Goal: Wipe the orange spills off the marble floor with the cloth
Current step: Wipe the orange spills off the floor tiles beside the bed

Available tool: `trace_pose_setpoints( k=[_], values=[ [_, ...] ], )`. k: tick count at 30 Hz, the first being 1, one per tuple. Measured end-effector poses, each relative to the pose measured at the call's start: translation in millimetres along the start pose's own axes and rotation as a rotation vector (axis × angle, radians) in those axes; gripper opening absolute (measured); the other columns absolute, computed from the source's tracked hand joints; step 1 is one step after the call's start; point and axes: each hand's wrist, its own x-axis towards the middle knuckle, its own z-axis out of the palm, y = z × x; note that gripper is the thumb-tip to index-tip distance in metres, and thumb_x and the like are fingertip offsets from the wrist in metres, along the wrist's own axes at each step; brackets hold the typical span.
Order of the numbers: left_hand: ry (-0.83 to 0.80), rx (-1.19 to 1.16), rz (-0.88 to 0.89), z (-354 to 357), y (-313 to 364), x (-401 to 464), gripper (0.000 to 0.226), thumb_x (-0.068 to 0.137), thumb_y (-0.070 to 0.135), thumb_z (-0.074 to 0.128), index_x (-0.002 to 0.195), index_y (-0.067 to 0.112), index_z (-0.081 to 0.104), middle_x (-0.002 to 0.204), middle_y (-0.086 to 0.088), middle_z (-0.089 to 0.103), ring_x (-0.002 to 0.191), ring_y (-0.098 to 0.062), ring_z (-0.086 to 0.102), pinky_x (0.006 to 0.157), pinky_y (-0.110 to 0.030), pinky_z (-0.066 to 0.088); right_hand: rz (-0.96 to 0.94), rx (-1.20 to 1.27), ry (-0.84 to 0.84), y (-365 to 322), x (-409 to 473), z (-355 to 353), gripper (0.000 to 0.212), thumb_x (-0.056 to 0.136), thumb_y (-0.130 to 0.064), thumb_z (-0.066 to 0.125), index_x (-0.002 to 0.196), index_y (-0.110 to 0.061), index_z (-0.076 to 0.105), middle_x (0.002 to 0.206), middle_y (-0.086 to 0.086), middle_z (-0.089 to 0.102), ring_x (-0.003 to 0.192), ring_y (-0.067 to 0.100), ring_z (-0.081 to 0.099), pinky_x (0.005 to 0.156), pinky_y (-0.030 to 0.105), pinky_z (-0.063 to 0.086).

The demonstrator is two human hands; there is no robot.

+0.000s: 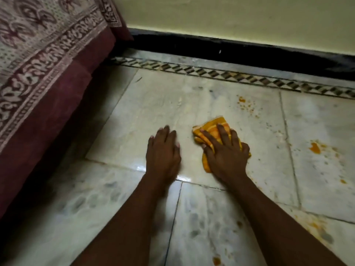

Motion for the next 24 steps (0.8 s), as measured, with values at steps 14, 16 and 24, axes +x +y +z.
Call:
trace_pose_setpoints(
  k=[14,16,24],
  values=[
    [0.093,0.152,-0.012,20,6,24,0.060,0.102,0.036,0.040,0.161,0.029,0.040,0.175,0.004,0.027,0.161,-0.018,0.024,0.129,-0.048,0.022,-0.360,-0.045,-0.144,15,98,0,0.056,0.097,-0.074,0.020,0.152,-0.067,0.025,0.175,-0.011,0.014,0.160,0.031,0.016,0.115,0.058,0.023],
    [0.079,0.149,-0.025,19,5,27,0.061,0.102,0.037,0.040,0.162,0.029,0.038,0.175,0.005,0.025,0.162,-0.017,0.023,0.130,-0.047,0.020,-0.315,-0.040,-0.132,43,88,-3,0.055,0.098,-0.072,0.024,0.152,-0.064,0.030,0.174,-0.011,0.018,0.159,0.029,0.020,0.114,0.057,0.026],
    [0.067,0.177,-0.058,22,3,29,0.067,0.103,0.040,0.046,0.166,0.022,0.032,0.175,0.005,0.025,0.162,-0.013,0.019,0.131,-0.044,0.017,0.087,0.062,-0.194,-37,214,16,0.054,0.103,-0.069,0.028,0.156,-0.062,0.022,0.176,-0.006,0.004,0.161,0.038,0.000,0.121,0.069,0.004]
  ],
)
